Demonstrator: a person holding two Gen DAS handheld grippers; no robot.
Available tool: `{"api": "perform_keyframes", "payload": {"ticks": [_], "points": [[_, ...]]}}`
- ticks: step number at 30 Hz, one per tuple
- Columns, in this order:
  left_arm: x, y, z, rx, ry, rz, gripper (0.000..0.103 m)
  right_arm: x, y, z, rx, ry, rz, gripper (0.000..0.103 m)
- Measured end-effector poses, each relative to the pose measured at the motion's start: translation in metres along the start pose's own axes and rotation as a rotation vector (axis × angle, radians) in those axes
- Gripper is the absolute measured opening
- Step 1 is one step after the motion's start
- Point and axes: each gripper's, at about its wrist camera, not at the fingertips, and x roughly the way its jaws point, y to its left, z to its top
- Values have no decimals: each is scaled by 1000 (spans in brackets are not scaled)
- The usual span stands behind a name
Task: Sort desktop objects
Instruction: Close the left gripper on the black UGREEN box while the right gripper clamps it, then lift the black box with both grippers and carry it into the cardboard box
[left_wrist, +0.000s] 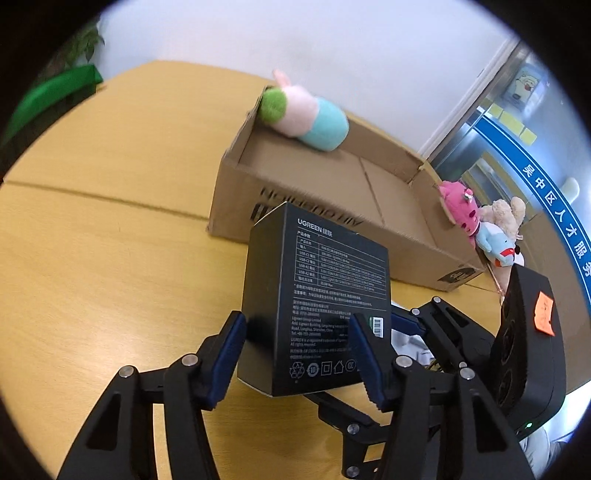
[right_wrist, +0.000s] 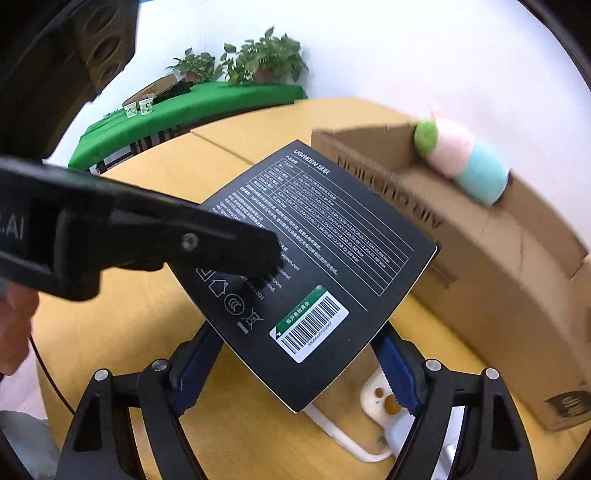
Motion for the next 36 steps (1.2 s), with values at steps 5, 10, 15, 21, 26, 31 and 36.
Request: {"api": "perform_keyframes", "payload": {"ticks": [5, 10, 15, 21, 26, 31, 36], "points": [[-16, -27, 18, 54, -67, -19, 56, -37, -8, 4, 29, -103, -21, 80], [-22, -73, 49, 175, -114, -61, 57, -73, -33, 16, 55, -184, -104, 79], [-26, -123, 87, 303, -175, -95, 57, -116, -72, 36, 29, -233, -238, 79], [-35, -170, 135, 396, -254, -145, 57, -173, -116, 66, -12, -280, -335, 78], [-33, -199, 172, 444, -286, -127, 57, -202, -150, 88, -37, -304, -356, 78], [-24, -212, 204, 458, -293, -112, 57, -197, -187, 124, -56, -292, -358, 78], [0, -214, 243, 446, -280, -108, 57, -190, -223, 147, -68, -273, -355, 78]]}}
